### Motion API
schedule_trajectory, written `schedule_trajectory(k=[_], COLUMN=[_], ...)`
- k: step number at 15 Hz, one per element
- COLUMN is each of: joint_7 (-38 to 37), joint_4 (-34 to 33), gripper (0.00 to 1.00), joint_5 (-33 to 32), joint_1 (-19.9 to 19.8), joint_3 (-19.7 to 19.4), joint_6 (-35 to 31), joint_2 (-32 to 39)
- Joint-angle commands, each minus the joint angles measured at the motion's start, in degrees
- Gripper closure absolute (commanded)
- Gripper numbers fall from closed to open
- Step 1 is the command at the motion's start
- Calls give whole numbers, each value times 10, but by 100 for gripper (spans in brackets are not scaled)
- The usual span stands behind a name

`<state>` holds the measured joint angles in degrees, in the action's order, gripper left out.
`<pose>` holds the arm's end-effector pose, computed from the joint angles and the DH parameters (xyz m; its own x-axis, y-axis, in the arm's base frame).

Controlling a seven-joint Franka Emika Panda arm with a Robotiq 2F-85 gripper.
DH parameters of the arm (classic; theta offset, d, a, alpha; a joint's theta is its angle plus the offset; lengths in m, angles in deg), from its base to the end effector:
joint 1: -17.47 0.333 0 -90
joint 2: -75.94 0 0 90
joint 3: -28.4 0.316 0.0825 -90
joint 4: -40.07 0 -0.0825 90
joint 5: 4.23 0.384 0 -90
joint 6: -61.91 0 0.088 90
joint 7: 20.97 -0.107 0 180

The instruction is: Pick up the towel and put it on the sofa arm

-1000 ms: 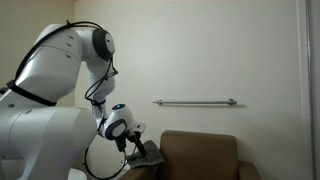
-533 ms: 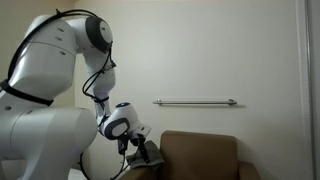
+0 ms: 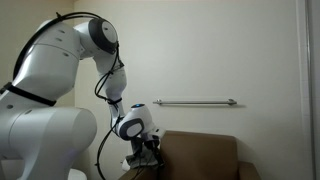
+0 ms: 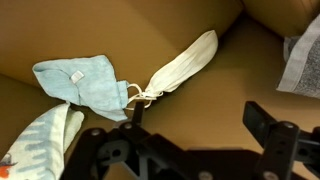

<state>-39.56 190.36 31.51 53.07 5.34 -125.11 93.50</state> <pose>0.4443 0.0289 0.1933 0.7003 -0.6271 0.3410 -0.6157 -0.7724 -0.1561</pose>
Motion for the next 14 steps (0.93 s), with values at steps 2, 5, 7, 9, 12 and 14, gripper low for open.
schedule_trajectory(k=[2,5,7,9,12,14], joint_7=[52,109,130,125,104,108], joint_4=[9,0,-4,-12,-3,-7], gripper=[0,0,0,0,0,0], joint_5=[-38,-90,-120,-144,-162,-172], joint_1=[27,100,146,201,283,337], joint_3=[-89,-200,-251,-288,-310,-332], joint_6=[16,35,62,91,104,121], joint_2=[-23,0,7,35,79,111])
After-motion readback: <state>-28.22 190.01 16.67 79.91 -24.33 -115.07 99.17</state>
